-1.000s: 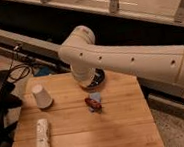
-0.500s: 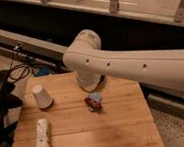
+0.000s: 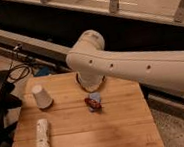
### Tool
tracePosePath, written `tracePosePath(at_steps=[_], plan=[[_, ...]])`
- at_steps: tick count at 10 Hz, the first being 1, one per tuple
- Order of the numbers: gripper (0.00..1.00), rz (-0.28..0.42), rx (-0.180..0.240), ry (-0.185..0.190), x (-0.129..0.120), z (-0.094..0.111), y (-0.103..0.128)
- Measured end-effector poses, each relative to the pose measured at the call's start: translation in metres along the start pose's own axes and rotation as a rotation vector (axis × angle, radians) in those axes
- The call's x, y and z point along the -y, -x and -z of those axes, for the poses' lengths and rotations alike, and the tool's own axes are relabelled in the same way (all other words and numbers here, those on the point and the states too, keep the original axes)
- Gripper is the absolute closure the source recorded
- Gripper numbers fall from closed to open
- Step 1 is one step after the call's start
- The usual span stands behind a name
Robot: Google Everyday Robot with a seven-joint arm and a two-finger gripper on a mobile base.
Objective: Move the arm in a circular motion
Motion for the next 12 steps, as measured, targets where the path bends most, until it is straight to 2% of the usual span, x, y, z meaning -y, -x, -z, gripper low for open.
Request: tracePosePath(at_steps=[1, 4, 7, 9, 10, 12], plan=[[0.90, 0.000, 0.003, -0.008, -0.008, 0.001, 0.002], [0.90, -0.025, 0.002, -0.016, -0.008, 0.002, -0.005], [0.90, -0.024, 0.012, -0.017, -0.010, -0.003, 0.018], [0.90, -0.027, 0.005, -0.029, -0.006, -0.004, 0.018], [0.90, -0.030, 0.009, -0.027, -0.014, -0.003, 0.016], [0.90, -0.052, 0.017, -0.025, -0.010, -0.003, 0.018]])
